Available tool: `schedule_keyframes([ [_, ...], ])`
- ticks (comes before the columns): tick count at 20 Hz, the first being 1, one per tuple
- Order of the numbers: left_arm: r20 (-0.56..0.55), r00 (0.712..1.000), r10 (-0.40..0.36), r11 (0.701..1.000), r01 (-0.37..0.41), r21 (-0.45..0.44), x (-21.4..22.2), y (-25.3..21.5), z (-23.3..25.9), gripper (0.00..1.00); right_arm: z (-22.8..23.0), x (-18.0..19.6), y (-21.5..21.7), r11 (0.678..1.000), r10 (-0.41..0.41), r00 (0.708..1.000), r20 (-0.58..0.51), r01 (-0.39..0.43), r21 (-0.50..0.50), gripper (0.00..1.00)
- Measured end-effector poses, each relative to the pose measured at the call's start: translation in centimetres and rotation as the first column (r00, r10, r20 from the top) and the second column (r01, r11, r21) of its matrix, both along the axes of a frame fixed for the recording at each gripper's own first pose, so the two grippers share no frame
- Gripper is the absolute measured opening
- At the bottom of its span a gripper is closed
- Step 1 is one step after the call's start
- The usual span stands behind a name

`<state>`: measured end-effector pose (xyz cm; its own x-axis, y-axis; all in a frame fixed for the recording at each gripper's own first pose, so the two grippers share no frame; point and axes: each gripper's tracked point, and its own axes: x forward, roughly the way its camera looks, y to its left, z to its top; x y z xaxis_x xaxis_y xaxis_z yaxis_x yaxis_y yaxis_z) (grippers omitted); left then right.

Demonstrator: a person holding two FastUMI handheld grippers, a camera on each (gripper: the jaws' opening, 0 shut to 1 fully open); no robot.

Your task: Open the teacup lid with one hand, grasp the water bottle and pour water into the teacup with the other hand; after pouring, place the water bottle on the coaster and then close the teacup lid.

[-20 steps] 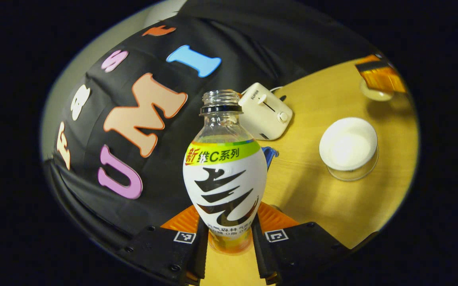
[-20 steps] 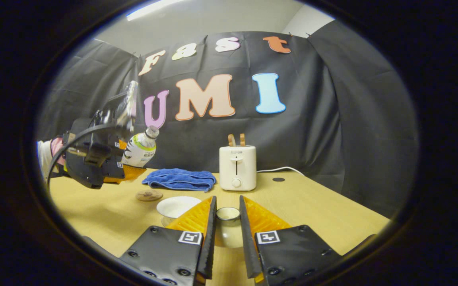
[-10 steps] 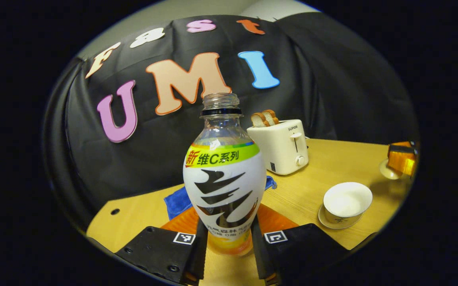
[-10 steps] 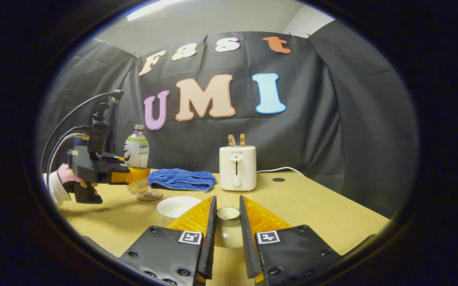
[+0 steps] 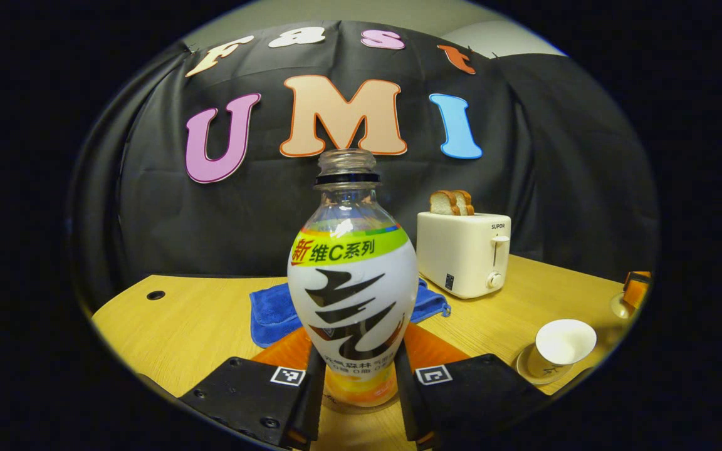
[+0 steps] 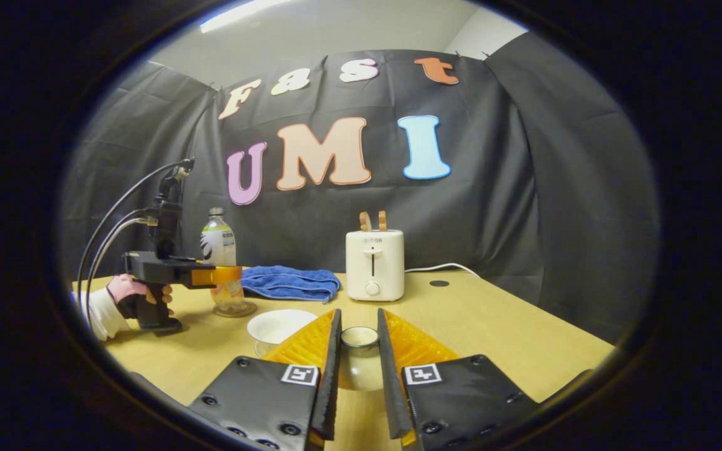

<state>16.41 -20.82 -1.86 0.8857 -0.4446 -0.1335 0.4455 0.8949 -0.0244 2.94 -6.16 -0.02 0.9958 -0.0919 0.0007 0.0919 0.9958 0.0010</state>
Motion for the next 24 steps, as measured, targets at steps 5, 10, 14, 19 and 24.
schedule_keyframes([
  [5,-0.008,1.000,0.003,1.000,-0.003,-0.001,0.4,-0.5,-0.5,0.51,0.0,0.0,0.0,1.000,0.000,1.000,0.000,0.000,0.000,0.35],
  [10,-0.009,1.000,0.003,1.000,-0.003,-0.010,0.5,-0.9,-0.5,0.61,0.1,0.0,0.0,1.000,0.001,1.000,0.001,-0.001,0.000,0.35],
  [14,-0.010,1.000,0.022,1.000,-0.022,-0.001,0.5,-0.5,-0.6,0.66,0.0,0.0,0.0,1.000,0.001,1.000,0.001,-0.001,0.000,0.35],
  [19,-0.015,0.999,0.037,0.999,-0.037,-0.007,0.2,0.0,-0.5,0.75,0.0,0.0,0.0,1.000,0.001,1.000,0.001,-0.001,-0.001,0.35],
  [24,0.001,0.999,0.042,0.999,-0.042,-0.011,-0.8,0.7,-0.3,0.90,0.0,0.1,0.0,1.000,0.004,1.000,0.000,-0.004,-0.001,0.35],
])
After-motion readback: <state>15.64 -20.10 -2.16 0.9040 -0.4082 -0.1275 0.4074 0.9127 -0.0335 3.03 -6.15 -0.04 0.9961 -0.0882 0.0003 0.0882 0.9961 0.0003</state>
